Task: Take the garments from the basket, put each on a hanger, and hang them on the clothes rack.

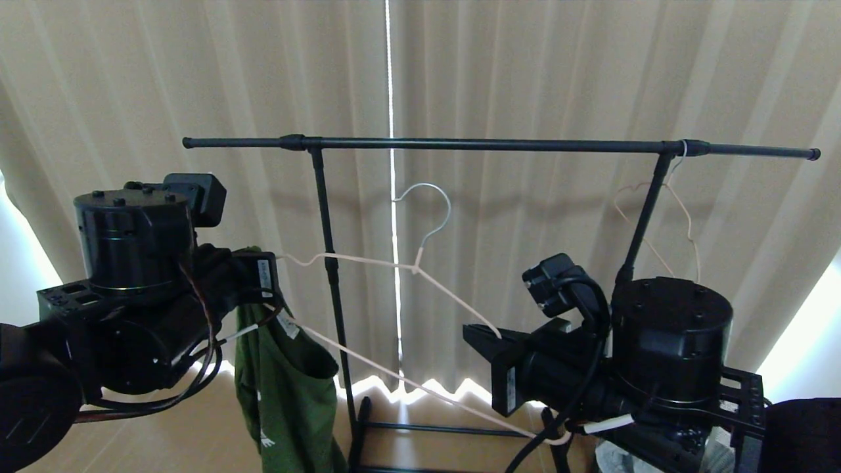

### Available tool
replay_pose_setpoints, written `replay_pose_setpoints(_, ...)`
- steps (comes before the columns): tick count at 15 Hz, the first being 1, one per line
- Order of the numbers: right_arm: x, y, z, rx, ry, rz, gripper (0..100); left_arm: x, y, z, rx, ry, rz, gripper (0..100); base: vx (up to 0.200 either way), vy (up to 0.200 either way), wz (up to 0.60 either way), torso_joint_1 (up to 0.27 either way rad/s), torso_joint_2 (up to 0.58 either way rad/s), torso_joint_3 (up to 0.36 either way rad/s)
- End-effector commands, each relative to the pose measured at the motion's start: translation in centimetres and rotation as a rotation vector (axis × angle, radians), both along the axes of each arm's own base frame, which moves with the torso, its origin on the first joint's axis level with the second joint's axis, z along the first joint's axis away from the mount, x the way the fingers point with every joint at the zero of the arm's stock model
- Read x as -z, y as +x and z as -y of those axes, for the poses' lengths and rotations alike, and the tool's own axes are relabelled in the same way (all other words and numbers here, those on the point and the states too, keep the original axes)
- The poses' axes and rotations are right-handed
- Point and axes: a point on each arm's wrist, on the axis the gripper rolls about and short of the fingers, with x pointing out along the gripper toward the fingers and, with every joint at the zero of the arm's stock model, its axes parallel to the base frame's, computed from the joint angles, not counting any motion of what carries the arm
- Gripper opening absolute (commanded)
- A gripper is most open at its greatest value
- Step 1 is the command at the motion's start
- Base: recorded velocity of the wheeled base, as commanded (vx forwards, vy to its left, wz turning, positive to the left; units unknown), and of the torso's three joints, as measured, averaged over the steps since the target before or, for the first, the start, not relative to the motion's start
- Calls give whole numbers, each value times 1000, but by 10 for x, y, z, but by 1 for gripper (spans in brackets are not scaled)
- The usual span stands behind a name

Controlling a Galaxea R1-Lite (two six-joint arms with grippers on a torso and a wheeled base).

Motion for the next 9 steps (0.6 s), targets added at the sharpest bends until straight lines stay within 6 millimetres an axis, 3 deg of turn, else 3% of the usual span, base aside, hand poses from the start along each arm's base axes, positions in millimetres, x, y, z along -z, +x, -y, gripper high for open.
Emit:
replay_pose_setpoints(1,9,9,-12,-4,-16,-15,0,-2,-3,3,16,-5,8,0,0,0,0,0,0,0)
replay_pose_setpoints(9,30,28,-40,-17,-43,-38,0,-16,-31,27,149,-40,56,0,0,0,0,0,0,0)
